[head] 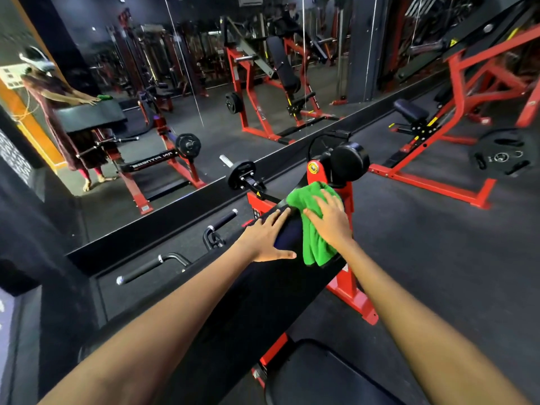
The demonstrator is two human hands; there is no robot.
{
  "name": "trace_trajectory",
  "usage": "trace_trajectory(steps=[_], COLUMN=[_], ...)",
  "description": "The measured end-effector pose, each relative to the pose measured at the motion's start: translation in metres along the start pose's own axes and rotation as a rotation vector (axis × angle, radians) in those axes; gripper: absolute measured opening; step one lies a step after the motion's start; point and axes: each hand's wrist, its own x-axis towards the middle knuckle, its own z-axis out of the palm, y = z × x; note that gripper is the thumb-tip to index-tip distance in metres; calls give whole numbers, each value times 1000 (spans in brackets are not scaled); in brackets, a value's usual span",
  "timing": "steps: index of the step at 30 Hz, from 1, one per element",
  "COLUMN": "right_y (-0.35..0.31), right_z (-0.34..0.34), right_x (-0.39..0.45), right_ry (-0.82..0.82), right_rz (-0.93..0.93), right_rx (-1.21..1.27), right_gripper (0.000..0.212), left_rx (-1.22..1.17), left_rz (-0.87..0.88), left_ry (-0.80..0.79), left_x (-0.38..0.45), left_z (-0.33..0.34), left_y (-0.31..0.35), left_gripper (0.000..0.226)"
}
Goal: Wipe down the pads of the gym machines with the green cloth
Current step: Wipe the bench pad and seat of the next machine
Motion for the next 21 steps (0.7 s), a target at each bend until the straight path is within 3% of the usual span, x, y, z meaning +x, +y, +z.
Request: trace_trajectory(steps=[2, 6, 11, 17, 21], right_y=[-2, 1, 5, -23, -50], right_z=[2, 8, 6, 22, 31], right_x=[3, -1, 3, -40, -77], right_ry=[53, -10, 101, 65, 44], right_rz=[102, -89, 250, 148, 63], right_rx=[48, -42, 178, 176, 161], right_gripper=[53, 55, 55, 55, 57], left_rx=[38, 56, -31, -211, -119], left_rz=[-3, -16, -16, 89, 31], left_ry=[2, 49, 39, -21, -105], left_x=[3, 5, 1, -19, -57], left_z=[3, 6, 2, -9, -5], left_y=[2, 3, 4, -10, -24], left_gripper=[104, 99, 103, 111, 119])
